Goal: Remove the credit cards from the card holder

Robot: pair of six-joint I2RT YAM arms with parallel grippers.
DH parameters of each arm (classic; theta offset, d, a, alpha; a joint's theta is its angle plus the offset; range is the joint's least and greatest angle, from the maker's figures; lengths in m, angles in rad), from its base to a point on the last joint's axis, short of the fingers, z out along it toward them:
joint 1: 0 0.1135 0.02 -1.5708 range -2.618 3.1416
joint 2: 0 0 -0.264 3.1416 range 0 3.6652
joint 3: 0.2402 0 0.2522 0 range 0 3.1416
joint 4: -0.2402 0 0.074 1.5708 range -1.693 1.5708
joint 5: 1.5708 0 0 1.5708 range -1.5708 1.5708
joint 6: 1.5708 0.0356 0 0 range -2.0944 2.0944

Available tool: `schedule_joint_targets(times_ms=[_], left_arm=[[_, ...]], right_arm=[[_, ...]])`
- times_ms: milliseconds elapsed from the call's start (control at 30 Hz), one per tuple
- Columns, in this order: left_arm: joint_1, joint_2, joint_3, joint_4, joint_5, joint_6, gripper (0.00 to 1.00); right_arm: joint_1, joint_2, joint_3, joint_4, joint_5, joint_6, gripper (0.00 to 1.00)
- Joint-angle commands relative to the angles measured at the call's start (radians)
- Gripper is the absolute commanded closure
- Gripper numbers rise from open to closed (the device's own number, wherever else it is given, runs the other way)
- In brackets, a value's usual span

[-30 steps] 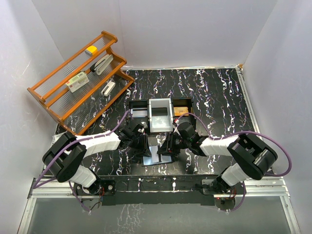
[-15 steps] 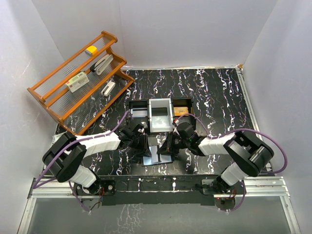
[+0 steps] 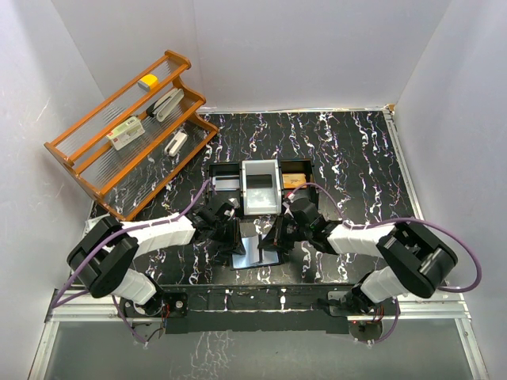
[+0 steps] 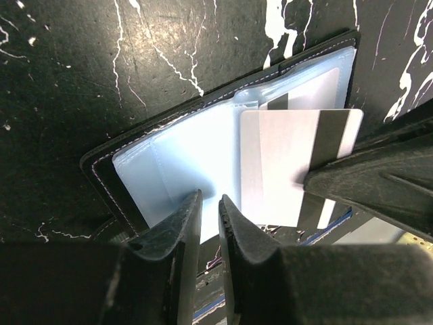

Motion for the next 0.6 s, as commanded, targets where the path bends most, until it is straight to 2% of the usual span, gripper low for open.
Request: schedule_joint_targets(times_ms=[0, 133, 367, 567], left_arm=[[-0.004, -0.015, -0.028, -0.127, -0.085, 0.037, 0.83], [-0.005, -0.043, -0.020, -0.146, -0.106, 0.039, 0.83], [-0.007, -0.123, 0.026, -0.153, -0.113, 0.029, 0.78], [-0.012, -0.121, 0.071, -0.054, -0.016, 0.029, 0.74]], right_arm=[[0.002, -0.078, 0.033, -0.072, 0.042, -0.008, 1.00], [0.001, -0.117, 0.067, -0.164, 0.081, -0.052, 1.00], [0.001, -0.145, 0.079, -0.189, 0.102, -0.057, 1.00], [0.002, -0.169, 0.079, -0.213, 0.136, -0.059, 1.00]])
